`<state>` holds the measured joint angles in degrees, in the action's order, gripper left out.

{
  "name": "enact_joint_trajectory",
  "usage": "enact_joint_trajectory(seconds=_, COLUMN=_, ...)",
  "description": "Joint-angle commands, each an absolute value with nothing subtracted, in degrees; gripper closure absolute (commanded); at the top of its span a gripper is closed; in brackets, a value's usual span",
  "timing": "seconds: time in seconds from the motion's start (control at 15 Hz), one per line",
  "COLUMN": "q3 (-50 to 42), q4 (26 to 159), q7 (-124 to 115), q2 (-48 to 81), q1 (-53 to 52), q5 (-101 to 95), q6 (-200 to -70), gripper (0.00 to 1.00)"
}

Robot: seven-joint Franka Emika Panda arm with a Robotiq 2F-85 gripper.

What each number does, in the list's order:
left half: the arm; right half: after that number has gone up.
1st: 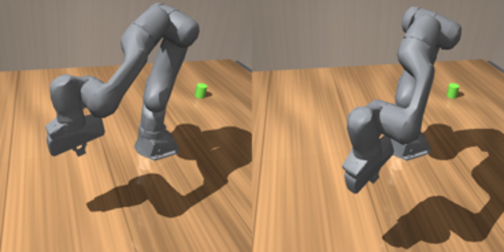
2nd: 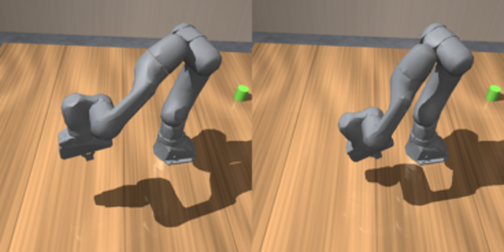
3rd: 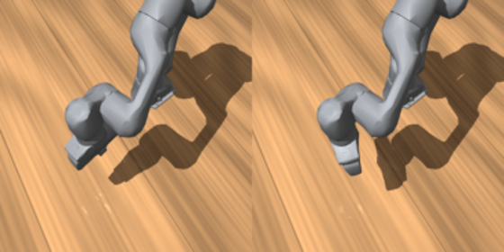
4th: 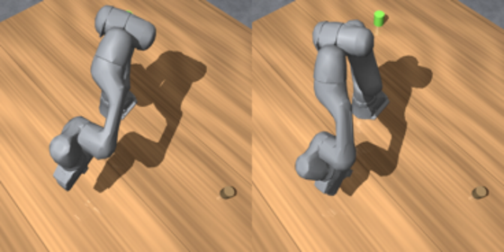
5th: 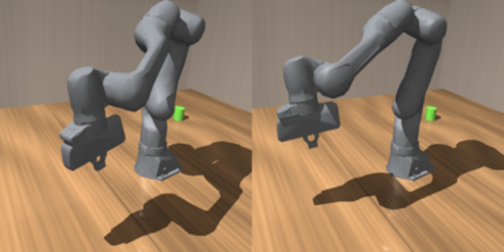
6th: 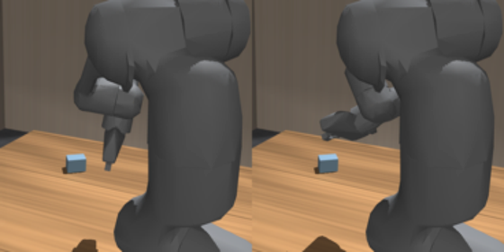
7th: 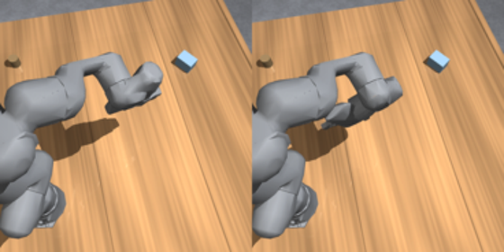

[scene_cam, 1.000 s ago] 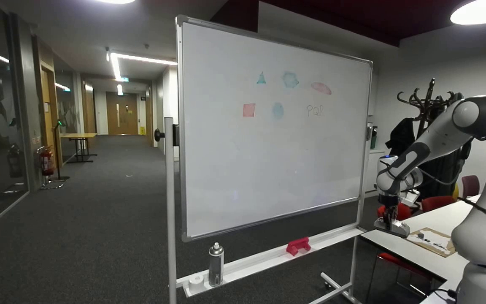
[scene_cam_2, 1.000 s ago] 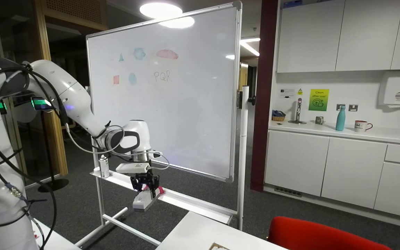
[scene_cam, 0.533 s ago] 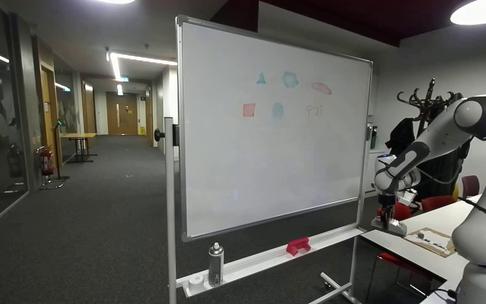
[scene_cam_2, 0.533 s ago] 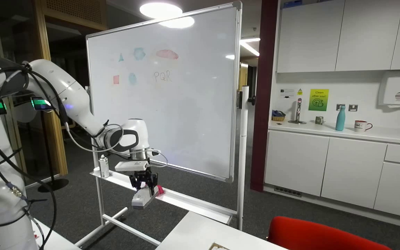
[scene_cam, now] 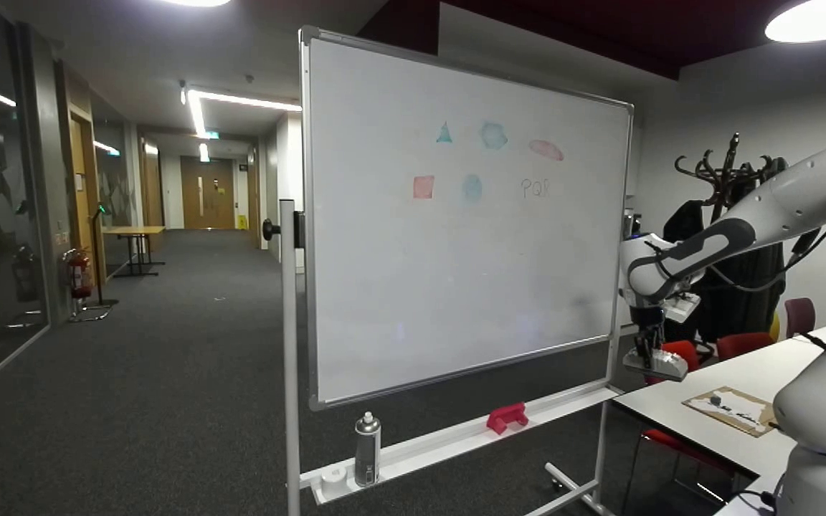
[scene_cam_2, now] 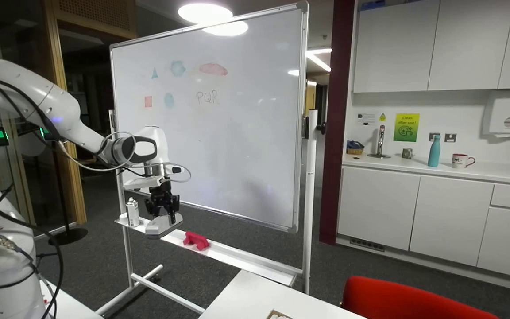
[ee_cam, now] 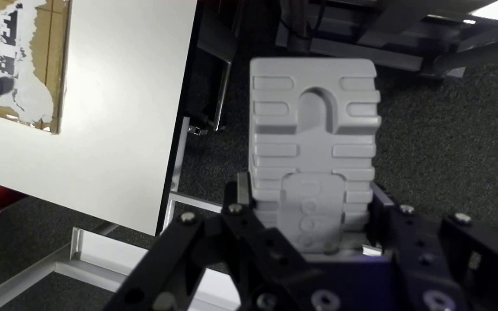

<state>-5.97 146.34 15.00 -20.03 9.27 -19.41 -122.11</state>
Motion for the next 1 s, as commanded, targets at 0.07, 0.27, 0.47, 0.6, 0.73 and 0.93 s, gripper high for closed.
enact_joint_trajectory(seconds=0.07, q3=-3.4, q4=146.4, q7=12.0, q2=-25.0, q1=5.4, q5=-18.2, q6=-118.2, gripper=0.66)
enact_joint_trajectory(seconds=0.27, q3=-1.3, q4=146.5, q7=9.8, q2=-26.0, q1=3.1, q5=-18.1, q6=-117.7, gripper=0.66)
enact_joint_trajectory(seconds=0.47, q3=1.2, q4=146.8, q7=7.4, q2=-28.3, q1=1.0, q5=-18.1, q6=-115.5, gripper=0.66)
enact_joint_trajectory(seconds=0.6, q3=2.7, q4=146.8, q7=5.9, q2=-29.7, q1=-0.3, q5=-17.9, q6=-113.2, gripper=0.66)
enact_joint_trajectory(seconds=0.73, q3=3.6, q4=146.5, q7=5.1, q2=-30.8, q1=-1.4, q5=-17.8, q6=-110.9, gripper=0.66)
enact_joint_trajectory(seconds=0.93, q3=3.1, q4=146.8, q7=6.3, q2=-30.6, q1=-2.0, q5=-18.9, q6=-110.4, gripper=0.66)
